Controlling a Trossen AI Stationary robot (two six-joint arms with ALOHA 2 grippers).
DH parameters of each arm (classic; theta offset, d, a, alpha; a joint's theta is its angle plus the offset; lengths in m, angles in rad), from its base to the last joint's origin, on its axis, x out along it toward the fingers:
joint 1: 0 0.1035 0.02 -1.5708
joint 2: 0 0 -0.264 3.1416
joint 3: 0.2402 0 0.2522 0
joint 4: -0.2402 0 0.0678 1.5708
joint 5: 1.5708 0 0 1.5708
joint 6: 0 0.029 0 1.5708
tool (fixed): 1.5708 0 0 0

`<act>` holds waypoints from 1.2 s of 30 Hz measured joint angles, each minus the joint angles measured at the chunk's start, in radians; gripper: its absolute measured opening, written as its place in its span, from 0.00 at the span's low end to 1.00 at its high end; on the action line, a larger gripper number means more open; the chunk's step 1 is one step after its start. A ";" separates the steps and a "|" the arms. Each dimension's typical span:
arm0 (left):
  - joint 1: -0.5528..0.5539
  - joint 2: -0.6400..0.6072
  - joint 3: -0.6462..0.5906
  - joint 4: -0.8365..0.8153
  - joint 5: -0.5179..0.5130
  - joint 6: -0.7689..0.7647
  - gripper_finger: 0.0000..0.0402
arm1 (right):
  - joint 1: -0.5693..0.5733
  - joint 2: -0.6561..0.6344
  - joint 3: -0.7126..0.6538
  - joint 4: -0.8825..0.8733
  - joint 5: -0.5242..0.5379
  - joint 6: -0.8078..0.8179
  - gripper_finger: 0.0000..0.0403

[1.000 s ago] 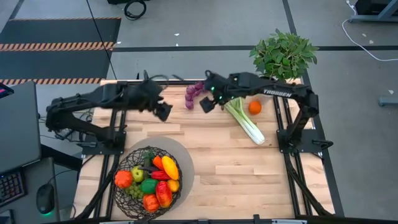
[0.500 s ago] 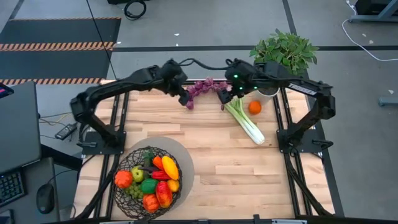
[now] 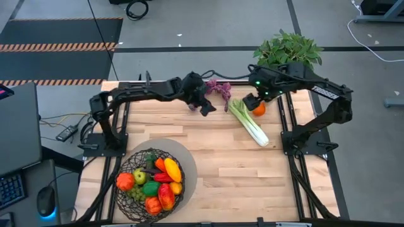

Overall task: Build produce basket
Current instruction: Put the orange into the black basket

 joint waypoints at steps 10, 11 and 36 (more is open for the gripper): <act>-0.066 0.095 0.001 0.255 -0.090 0.113 0.73 | 0.019 -0.104 -0.066 -0.009 -0.061 0.152 0.73; -0.069 0.107 0.000 0.265 -0.097 0.124 0.73 | 0.026 -0.105 -0.066 -0.009 -0.060 0.175 0.73; 0.076 0.126 0.213 -0.151 0.048 0.028 0.73 | 0.086 -0.093 -0.469 0.021 -0.071 0.277 0.72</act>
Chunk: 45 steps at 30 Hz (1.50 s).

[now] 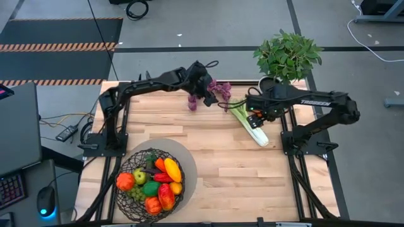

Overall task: Build produce basket
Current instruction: Put the orange into the black basket

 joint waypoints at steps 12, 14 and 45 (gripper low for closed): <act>-0.039 -0.123 0.125 -0.171 0.048 0.024 0.73 | -0.192 -0.069 -0.272 0.337 0.086 0.164 0.75; -0.046 -0.152 0.125 -0.184 0.044 0.033 0.73 | -0.221 -0.070 -0.290 0.345 0.103 0.180 0.77; -0.170 -0.265 0.124 -0.435 0.047 0.053 0.73 | -0.322 -0.063 -0.545 0.638 0.260 0.382 0.99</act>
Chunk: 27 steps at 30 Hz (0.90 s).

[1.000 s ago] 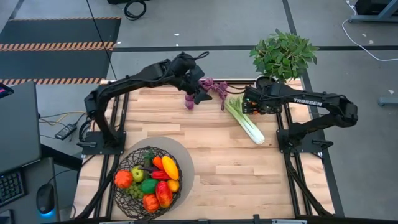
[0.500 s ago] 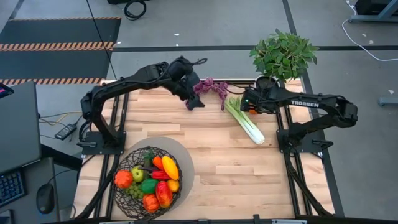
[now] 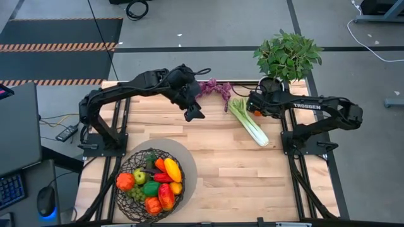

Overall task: Build produce basket
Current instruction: Put the orange into the black basket

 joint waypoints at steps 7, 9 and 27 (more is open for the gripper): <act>0.000 -0.016 0.000 0.005 -0.023 -0.006 0.73 | -0.025 0.000 -0.038 0.056 0.007 -0.016 0.99; 0.000 -0.016 0.000 0.003 -0.029 -0.010 0.73 | -0.040 0.000 -0.053 0.062 0.009 -0.015 0.99; -0.007 -0.015 0.000 0.005 -0.081 -0.130 0.73 | -0.122 -0.001 -0.161 0.305 0.007 -0.119 0.97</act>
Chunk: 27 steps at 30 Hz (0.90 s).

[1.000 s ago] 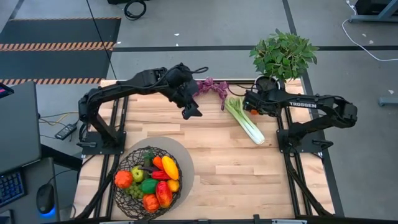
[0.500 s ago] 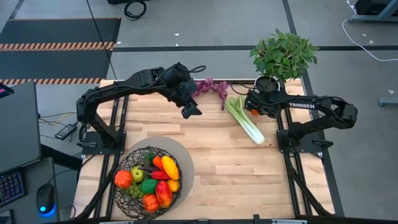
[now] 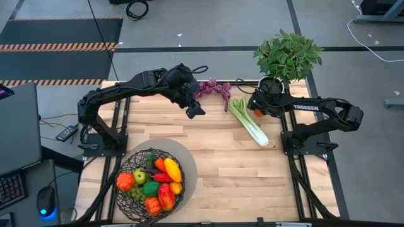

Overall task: Build produce basket
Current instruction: Put the orange into the black basket

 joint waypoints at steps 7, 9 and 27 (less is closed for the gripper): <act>-0.004 0.000 0.000 0.009 -0.029 -0.024 0.73 | 0.000 0.001 0.000 0.001 -0.005 -0.030 0.90; -0.013 0.000 0.000 0.017 -0.061 -0.028 0.73 | 0.000 0.005 0.000 0.003 -0.011 -0.050 0.88; -0.086 0.001 0.000 0.196 -0.221 0.001 0.73 | -0.002 0.034 0.049 0.065 -0.237 -0.141 0.85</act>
